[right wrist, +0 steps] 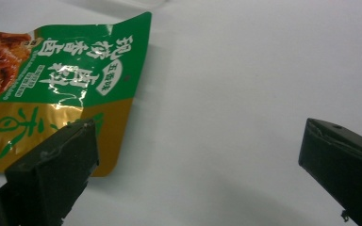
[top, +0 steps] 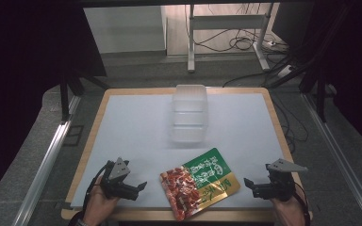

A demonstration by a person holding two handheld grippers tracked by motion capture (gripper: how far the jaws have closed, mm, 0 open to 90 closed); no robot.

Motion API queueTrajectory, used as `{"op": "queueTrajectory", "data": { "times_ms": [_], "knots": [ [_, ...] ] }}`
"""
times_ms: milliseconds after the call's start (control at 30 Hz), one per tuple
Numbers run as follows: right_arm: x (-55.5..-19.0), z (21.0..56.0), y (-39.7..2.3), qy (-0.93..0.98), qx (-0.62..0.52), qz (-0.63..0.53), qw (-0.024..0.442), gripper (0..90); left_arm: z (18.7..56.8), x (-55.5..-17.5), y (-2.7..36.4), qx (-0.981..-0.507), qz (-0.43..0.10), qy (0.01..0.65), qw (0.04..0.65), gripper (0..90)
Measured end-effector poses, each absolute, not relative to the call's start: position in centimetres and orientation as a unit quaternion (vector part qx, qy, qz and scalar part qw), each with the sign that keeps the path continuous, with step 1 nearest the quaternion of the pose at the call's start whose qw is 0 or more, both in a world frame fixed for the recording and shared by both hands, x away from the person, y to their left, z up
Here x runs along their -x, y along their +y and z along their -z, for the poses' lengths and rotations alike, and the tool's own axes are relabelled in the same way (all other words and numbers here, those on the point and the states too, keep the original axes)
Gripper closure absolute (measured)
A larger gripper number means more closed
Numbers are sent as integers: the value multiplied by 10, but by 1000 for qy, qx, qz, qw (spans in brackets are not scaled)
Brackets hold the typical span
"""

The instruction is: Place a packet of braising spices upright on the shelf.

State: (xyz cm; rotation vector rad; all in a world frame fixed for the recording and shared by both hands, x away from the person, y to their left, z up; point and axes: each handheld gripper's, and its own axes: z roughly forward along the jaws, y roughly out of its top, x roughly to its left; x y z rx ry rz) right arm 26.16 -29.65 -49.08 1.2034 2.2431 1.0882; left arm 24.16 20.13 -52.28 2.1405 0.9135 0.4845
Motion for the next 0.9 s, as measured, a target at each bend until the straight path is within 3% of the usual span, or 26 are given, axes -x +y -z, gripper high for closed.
{"op": "queueTrajectory", "data": {
  "times_ms": [900],
  "knots": [
    [-275,499,-260,821,-380,-401,148,0,524,-242,200,-836,-189,358,370,0]
  ]
}}
